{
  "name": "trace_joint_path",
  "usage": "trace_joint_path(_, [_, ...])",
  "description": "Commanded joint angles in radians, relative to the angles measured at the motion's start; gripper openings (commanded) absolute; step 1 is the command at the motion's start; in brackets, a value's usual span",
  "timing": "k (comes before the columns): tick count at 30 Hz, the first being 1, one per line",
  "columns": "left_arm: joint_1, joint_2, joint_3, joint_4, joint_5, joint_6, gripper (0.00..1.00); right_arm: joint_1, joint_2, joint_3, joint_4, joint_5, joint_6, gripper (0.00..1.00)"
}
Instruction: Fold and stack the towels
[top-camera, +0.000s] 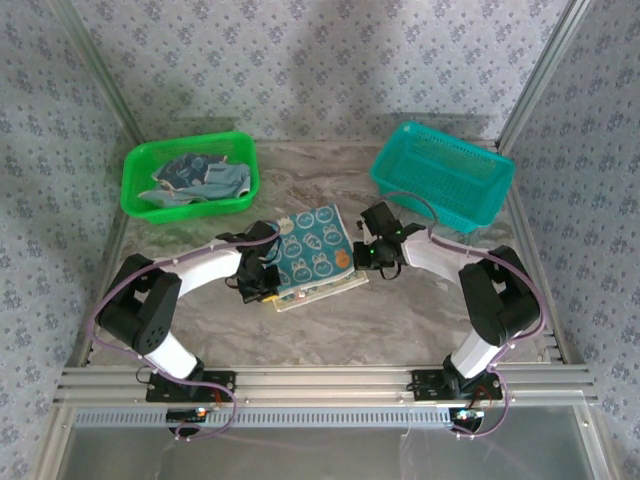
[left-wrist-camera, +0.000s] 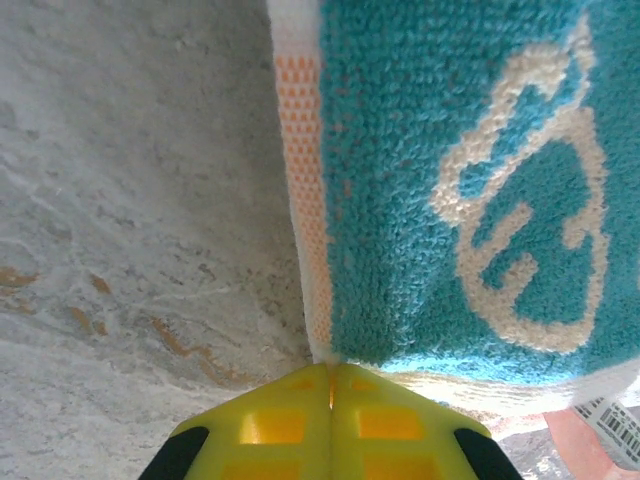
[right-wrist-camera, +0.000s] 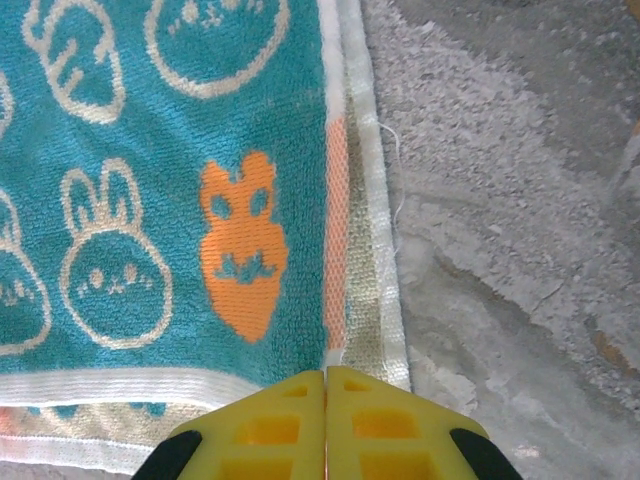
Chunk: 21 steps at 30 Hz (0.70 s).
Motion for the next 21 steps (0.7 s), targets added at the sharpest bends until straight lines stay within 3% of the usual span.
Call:
trace_joint_path(1, [0.009, -0.003, 0.018, -0.045, -0.071, 0.037, 0.00, 0.021, -0.040, -0.017, -0.007, 0.016, 0.024, 0.09])
trace_joint_path(11, [0.087, -0.076, 0.113, -0.216, -0.077, 0.154, 0.00, 0.064, -0.074, -0.011, -0.020, 0.027, 0.058, 0.08])
trace_joint_path(21, [0.035, -0.187, 0.104, -0.280, 0.006, 0.067, 0.00, 0.065, -0.098, -0.002, -0.046, 0.019, 0.047, 0.07])
